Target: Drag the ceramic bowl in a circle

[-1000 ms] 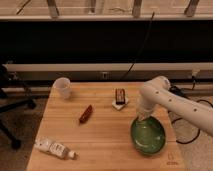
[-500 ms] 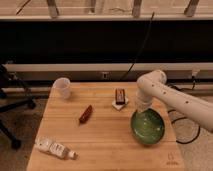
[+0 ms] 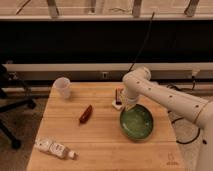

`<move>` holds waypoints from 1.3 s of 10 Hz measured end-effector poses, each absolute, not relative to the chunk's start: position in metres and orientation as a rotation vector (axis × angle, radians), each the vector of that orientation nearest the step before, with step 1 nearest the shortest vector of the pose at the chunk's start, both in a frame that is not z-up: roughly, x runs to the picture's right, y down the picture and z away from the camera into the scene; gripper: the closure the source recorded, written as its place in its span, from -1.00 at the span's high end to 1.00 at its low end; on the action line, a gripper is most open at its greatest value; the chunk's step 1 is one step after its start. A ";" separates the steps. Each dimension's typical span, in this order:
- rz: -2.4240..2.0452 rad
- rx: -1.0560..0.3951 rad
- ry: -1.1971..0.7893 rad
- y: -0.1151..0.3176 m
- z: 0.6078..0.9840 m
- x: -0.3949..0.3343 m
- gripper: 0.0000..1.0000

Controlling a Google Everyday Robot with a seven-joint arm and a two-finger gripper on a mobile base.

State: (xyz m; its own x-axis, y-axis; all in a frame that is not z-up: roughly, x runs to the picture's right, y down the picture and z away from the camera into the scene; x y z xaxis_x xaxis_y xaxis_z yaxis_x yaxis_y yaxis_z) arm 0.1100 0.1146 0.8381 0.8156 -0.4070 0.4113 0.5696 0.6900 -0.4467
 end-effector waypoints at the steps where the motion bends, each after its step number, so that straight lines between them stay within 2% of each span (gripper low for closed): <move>1: -0.581 -0.589 -0.314 0.115 0.837 0.093 -1.00; 5: -0.713 -0.570 -0.431 0.131 0.818 0.020 -1.00; 7: -0.766 -0.565 -0.483 0.150 0.796 0.002 -1.00; 11: -0.817 -0.578 -0.548 0.193 0.750 -0.001 -1.00; 13: -0.806 -0.591 -0.551 0.204 0.738 0.013 -1.00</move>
